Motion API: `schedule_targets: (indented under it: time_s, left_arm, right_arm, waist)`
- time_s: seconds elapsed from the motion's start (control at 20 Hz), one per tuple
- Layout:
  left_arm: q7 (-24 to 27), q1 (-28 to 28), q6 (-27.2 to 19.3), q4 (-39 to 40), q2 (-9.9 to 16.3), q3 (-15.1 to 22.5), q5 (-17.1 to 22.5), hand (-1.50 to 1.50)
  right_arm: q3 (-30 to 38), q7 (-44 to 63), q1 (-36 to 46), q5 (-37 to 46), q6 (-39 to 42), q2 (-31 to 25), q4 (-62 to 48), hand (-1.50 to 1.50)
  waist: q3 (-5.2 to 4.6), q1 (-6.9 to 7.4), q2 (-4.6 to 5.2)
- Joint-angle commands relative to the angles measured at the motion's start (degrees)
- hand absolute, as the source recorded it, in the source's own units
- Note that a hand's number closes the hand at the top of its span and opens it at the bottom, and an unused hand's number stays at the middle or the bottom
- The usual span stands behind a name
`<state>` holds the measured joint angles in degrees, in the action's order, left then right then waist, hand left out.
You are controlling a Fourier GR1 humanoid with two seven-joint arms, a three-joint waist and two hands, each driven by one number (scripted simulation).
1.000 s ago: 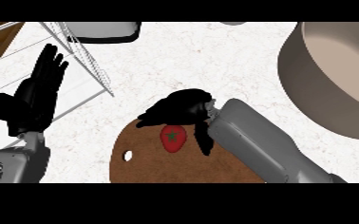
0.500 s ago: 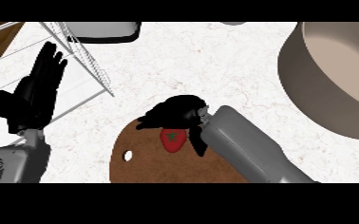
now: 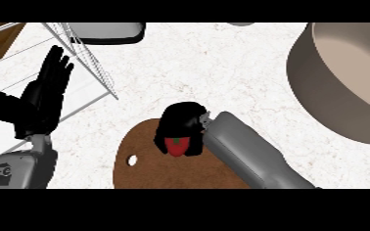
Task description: Pick the tomato from the cutting board and place it in the pot
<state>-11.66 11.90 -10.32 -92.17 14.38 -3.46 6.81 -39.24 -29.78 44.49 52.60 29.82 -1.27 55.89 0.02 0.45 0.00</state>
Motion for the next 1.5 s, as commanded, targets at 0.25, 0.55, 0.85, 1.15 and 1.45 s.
schedule_targets:
  time_s: [0.25, 0.55, 0.85, 1.15, 1.45]
  left_arm:
    - [-0.2, -2.2, 2.0, -2.4, 1.2, -2.5, 0.6, 0.00]
    - [-1.6, -3.9, -1.2, -0.6, 1.4, -4.4, -0.6, 0.00]
    - [-1.7, -3.5, 0.1, -2.4, 1.1, -4.2, 1.0, 0.00]
    - [-0.1, -5.1, 0.3, -2.9, 0.5, -4.0, 0.7, 0.00]
    - [-0.6, -2.9, 0.1, -1.6, 0.7, -3.4, -0.4, 0.00]
  right_arm:
    - [0.8, 3.3, -6.4, 3.7, -3.4, 1.0, 1.0, 1.50]
    - [13.1, 20.0, -19.6, -0.3, -7.6, -6.7, 6.1, 1.50]
    - [13.3, 29.7, -32.7, -0.4, -8.4, -8.7, 28.2, 1.50]
    - [20.8, 34.7, -43.0, -4.6, -14.1, -8.6, 51.5, 1.50]
    - [29.0, 42.0, -47.5, -6.2, -16.9, -7.6, 72.0, 1.50]
  waist:
    - [-0.03, -0.52, -0.18]
    - [-0.14, -7.51, -1.84]
    - [-0.16, -5.61, -1.49]
    - [-0.11, -5.16, -1.20]
    - [-0.08, -4.10, -0.67]
